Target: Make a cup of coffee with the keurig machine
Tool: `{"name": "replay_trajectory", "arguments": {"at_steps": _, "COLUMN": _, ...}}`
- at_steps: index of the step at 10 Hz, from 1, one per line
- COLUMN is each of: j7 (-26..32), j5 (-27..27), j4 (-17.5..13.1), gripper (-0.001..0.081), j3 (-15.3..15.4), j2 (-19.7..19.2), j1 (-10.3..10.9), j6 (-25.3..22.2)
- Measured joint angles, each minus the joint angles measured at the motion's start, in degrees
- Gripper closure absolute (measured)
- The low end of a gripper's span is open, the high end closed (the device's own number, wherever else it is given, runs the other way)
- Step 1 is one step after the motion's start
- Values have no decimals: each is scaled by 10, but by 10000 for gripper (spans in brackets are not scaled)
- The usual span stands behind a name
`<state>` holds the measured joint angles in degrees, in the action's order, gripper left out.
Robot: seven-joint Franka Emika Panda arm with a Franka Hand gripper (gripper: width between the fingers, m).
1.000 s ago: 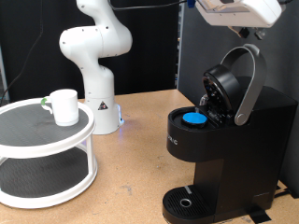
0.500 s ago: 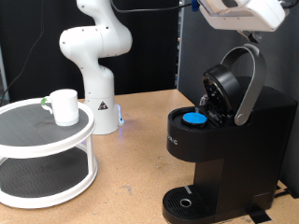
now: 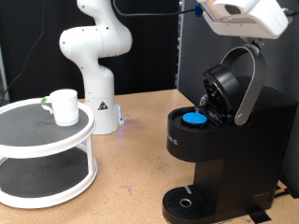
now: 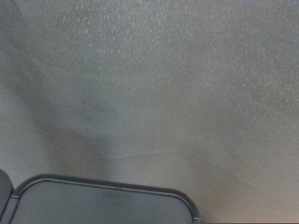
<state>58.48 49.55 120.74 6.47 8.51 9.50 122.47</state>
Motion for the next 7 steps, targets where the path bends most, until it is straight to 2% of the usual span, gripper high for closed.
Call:
{"name": "replay_trajectory", "arguments": {"at_steps": 3, "j7": 1, "j5": -3, "j4": -2, "gripper": 800, "j3": -5, "j2": 2, "j1": -3, "j6": -13}}
{"name": "replay_trajectory", "arguments": {"at_steps": 7, "j7": 1, "j5": -39, "j4": -11, "gripper": 800, "j3": -18, "j2": 9, "j1": -19, "j6": -55}}
